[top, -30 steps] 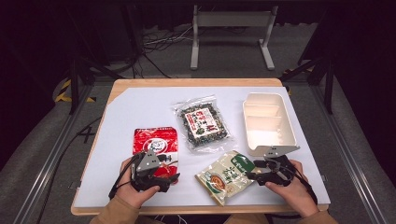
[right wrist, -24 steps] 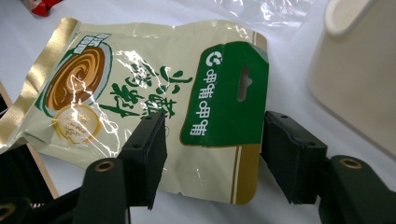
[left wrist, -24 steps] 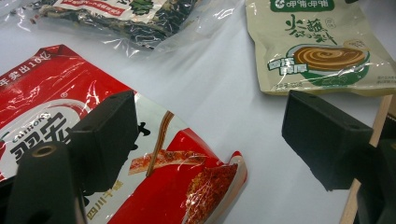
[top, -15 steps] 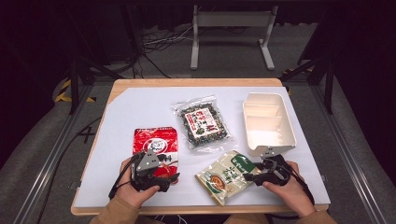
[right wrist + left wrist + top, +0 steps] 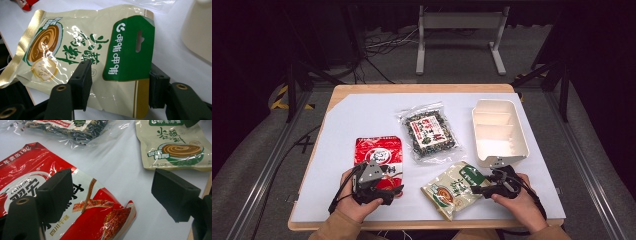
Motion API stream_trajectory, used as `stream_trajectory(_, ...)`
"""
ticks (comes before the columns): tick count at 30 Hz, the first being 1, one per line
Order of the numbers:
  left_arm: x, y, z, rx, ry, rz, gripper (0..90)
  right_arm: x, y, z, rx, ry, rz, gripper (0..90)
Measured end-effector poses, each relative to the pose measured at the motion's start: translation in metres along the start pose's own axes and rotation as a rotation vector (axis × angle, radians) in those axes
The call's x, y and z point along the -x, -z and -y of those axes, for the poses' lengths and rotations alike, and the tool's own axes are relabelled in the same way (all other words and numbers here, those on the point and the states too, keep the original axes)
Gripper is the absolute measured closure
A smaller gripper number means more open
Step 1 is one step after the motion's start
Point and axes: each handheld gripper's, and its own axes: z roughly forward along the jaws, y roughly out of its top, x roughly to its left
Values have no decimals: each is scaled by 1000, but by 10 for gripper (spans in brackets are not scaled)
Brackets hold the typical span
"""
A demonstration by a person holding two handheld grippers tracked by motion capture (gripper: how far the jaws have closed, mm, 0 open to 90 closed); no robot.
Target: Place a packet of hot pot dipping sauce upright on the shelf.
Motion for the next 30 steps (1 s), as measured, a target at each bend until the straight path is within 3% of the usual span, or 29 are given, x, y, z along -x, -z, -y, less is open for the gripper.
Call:
stream_trajectory(10,1,0,0,0,2,-2,185,-5,2,-1,3,6,-43,566)
stream_trajectory(13,0,-1,0,0,0,-1,185,-6,1,-1,-14,28,-29,595)
stream_trajectory(20,0,-1,0,1,0,-1,184,-9,-2,1,-36,116,48,770)
stream_trajectory(23,1,-1,0,1,1,-1,184,-10,-3,0,-41,138,59,823)
stream_trajectory(26,1,-1,0,1,1,-1,184,-12,-3,-1,-50,147,73,885)
stream_trajectory(30,-1,-1,0,6,9,-5,184,-11,-3,-1,-53,150,69,891)
